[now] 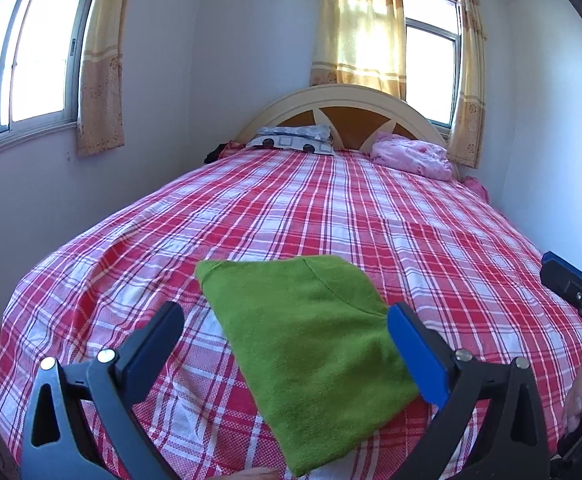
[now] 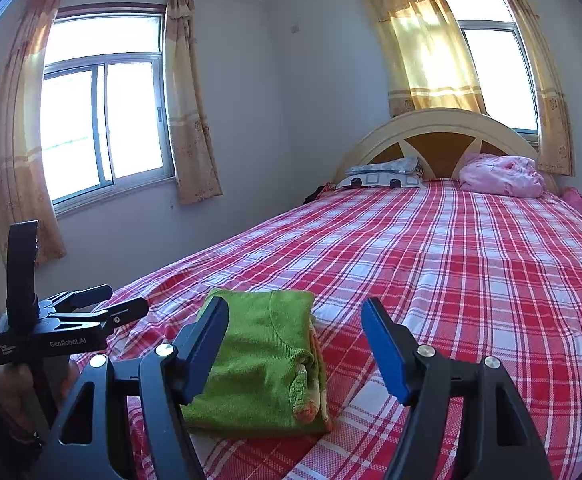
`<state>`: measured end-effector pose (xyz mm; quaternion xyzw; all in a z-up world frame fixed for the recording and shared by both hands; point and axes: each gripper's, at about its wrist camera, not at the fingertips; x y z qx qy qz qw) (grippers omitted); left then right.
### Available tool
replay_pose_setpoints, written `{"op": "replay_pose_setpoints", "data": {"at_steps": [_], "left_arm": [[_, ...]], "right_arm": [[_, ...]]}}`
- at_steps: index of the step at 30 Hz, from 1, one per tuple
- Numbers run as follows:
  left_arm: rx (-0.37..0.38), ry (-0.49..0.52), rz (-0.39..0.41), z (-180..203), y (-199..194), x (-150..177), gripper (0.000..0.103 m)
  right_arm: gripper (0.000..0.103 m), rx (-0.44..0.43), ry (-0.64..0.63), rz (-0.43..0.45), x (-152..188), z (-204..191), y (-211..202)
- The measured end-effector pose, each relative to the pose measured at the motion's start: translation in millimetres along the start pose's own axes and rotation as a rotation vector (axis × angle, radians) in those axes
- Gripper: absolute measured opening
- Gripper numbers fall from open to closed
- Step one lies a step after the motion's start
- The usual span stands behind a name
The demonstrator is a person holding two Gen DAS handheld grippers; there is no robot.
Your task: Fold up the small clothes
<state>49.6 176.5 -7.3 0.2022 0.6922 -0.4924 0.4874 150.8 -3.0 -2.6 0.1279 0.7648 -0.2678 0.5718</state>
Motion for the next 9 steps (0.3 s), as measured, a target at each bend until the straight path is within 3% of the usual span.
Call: {"op": "replay_pose_setpoints", "data": {"at_steps": [9], "left_arm": [[-0.023,-0.032,0.003,-9.0,6.4,4.2,0.103]], "right_arm": [[0.07,-0.018,-0.011,-0.045,8.9,-5.9,10.9]]}}
Point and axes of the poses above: each gripper's, at about its wrist camera, not at the fingertips, and y roughly the way its jaws point, z to its right, x to its underside, and after that the axes turned 15 degrees about -x, right-handed
